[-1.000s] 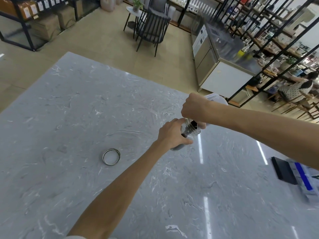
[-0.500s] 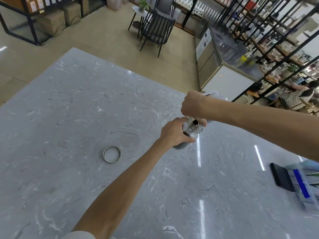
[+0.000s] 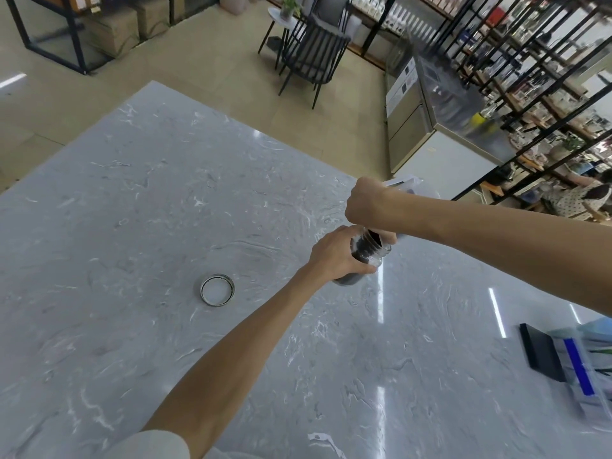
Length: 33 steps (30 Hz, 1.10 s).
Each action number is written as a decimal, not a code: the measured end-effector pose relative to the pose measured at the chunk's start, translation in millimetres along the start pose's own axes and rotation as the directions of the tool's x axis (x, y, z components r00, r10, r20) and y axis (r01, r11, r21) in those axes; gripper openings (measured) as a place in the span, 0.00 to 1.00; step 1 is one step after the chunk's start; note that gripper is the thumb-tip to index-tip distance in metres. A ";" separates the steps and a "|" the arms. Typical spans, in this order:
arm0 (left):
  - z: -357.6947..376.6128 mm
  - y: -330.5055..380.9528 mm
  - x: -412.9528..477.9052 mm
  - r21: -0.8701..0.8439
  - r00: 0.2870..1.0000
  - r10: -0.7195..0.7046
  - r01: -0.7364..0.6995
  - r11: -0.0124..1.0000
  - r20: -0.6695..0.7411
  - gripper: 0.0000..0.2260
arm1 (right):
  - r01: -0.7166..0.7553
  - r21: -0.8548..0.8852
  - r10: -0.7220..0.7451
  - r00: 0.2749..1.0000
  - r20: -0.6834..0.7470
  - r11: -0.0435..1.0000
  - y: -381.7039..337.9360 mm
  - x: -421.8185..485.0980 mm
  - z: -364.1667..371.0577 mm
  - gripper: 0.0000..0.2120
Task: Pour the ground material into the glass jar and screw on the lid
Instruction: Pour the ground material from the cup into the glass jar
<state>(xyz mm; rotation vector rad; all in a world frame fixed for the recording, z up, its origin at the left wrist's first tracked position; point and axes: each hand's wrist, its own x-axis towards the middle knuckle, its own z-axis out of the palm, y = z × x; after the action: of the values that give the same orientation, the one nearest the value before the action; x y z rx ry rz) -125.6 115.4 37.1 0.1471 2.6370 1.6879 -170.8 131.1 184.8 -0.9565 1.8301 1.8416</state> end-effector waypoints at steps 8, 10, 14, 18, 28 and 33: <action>0.3 -5.8 -0.4 -0.028 1.000 0.003 -0.004 1.000 -0.015 0.33 | -0.020 0.017 0.020 1.000 0.021 1.000 -3.1 2.1 -6.8 0.24; 0.1 -7.2 -0.9 -0.043 1.000 0.006 -0.006 0.999 -0.009 0.32 | -0.033 0.026 0.032 0.999 0.040 0.999 -4.5 2.7 -10.0 0.24; 0.3 -8.8 -2.0 -0.071 1.000 0.012 -0.012 0.997 0.000 0.32 | -0.043 0.018 0.042 0.997 0.062 0.999 -10.6 4.4 -14.9 0.25; -1.6 -6.1 -3.3 -0.108 1.000 0.017 -0.016 0.994 0.012 0.34 | -0.038 -0.027 0.039 0.999 0.034 0.999 -16.4 6.6 -17.4 0.20; -11.9 -11.1 -15.4 -0.133 0.999 0.035 -0.035 0.990 0.004 0.35 | -0.056 -0.110 0.058 0.998 0.013 0.992 -28.4 2.6 -19.9 0.13; -8.6 -17.6 -24.5 -0.150 0.999 0.031 -0.027 0.988 0.022 0.37 | -0.029 -0.059 0.032 0.998 0.045 0.998 -35.2 0.2 -27.7 0.12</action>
<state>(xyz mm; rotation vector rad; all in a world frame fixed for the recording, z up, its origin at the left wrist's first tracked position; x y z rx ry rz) -103.0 98.3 23.7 0.2033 2.4911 1.8722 -141.3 107.0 161.3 -0.9030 1.7824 1.9291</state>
